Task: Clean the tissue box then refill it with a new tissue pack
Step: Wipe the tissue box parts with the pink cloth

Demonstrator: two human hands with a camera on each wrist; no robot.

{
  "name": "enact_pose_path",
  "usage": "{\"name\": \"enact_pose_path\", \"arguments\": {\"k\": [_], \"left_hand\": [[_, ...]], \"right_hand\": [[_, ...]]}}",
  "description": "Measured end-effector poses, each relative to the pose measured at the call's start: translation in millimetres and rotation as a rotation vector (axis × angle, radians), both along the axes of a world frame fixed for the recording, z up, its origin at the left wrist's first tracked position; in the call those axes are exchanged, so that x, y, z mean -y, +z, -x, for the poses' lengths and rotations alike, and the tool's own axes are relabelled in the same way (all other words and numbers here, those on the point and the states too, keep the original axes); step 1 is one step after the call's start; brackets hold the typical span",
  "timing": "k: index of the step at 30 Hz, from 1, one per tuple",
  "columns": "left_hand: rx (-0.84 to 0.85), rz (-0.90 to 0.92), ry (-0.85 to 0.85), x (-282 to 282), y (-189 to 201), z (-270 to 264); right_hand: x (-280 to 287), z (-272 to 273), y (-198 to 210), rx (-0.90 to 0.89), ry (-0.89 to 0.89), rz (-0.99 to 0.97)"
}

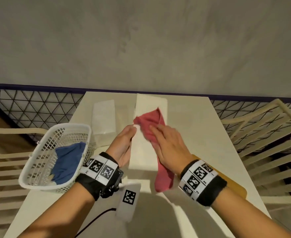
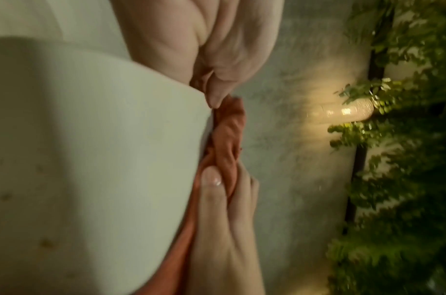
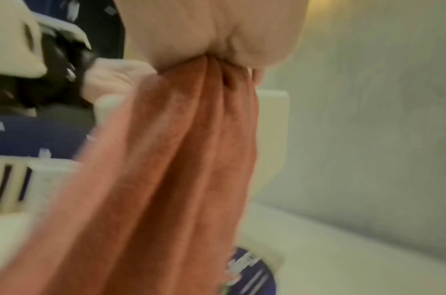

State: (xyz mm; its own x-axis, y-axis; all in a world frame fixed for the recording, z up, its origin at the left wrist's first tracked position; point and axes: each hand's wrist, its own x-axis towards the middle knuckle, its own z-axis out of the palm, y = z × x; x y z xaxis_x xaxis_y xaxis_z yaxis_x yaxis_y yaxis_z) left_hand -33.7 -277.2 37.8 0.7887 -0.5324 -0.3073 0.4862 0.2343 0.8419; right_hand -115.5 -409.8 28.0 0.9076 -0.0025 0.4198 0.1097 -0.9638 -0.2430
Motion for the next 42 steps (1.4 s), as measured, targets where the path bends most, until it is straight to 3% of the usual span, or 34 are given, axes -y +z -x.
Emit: {"name": "enact_pose_path", "arguments": {"k": [2, 6, 9, 13, 16, 20, 22, 25, 27, 30, 33, 36, 42], "left_hand": [[0.006, -0.003, -0.058, -4, 2, 1], [0.018, -0.01, -0.007, -10, 3, -6], [-0.028, 0.002, 0.018, -15, 1, -11], [0.004, -0.014, -0.085, -13, 4, -7], [0.027, -0.012, -0.068, -12, 8, -12], [-0.045, 0.034, -0.006, -17, 10, -20], [-0.054, 0.021, -0.023, -16, 8, -17], [-0.081, 0.034, -0.057, -11, 8, -13], [-0.141, 0.097, -0.048, -9, 11, -13], [-0.148, 0.189, 0.027, -8, 13, -16], [-0.108, 0.166, 0.089, -2, 12, -14], [-0.072, 0.087, 0.077, 6, 14, -11], [-0.085, 0.142, 0.162, 5, 25, -16]], "right_hand": [[-12, -12, 2, 0.069, -0.079, -0.037], [-48, -9, -7, 0.066, 0.07, -0.124], [-30, -2, -3, -0.051, 0.152, -0.169], [-19, -13, 6, -0.007, 0.043, -0.228], [-34, -9, 3, -0.068, 0.093, -0.191], [-14, 4, -7, -0.096, 0.309, -0.08], [0, -2, -6, -0.044, 0.266, -0.077], [-21, -6, -5, 0.059, 0.194, -0.095], [-41, -1, -11, 0.063, 0.258, -0.093], [-25, 11, -14, 0.054, 0.318, -0.112], [-1, 7, -7, 0.098, 0.263, -0.125], [-17, -2, -3, 0.113, 0.257, -0.175], [-2, -1, 1, 0.036, 0.422, -0.119]]}}
